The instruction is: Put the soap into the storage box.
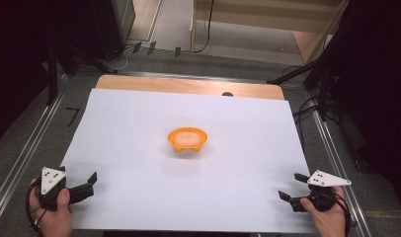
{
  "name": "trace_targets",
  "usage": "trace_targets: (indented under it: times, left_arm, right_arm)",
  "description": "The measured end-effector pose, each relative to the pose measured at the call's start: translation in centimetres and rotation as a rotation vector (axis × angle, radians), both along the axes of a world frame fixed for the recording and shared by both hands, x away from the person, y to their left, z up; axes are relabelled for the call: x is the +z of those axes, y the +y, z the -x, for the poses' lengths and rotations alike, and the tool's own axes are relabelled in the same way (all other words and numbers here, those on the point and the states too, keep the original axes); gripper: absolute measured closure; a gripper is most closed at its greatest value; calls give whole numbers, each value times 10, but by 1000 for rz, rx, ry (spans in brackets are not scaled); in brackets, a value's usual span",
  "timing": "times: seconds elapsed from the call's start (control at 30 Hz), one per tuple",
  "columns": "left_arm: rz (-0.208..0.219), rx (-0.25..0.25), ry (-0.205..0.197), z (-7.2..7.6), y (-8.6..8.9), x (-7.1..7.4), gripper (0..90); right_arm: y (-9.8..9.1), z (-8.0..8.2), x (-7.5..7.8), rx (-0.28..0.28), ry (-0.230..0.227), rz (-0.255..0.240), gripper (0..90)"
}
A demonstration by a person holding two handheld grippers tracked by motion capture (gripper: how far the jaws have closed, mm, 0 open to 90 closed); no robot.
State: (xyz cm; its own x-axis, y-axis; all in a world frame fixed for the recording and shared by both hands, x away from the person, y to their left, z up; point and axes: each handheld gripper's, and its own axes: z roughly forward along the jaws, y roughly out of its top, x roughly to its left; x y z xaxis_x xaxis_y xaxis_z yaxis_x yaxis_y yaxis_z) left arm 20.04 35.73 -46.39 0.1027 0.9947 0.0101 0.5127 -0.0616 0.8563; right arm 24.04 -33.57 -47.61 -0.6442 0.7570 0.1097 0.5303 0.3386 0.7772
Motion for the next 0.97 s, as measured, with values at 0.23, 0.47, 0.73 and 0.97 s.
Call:
trace_targets:
  times: [0.23, 0.47, 0.73, 0.97]
  left_arm:
    - [2, 1, -2, 0, 0, 0, 2]
    - [0, -3, 2, 0, 0, 0, 2]
    - [-3, -5, 14, -2, 0, 0, 2]
    - [14, -56, 89, -9, 1, -2, 2]
  right_arm:
    - [-13, 10, -5, -94, 16, -5, 26]
    - [-25, 23, -11, -176, 21, -30, 26]
    - [-32, 36, -14, -262, -25, -99, 26]
    - [-32, 39, -17, -283, -31, -88, 26]
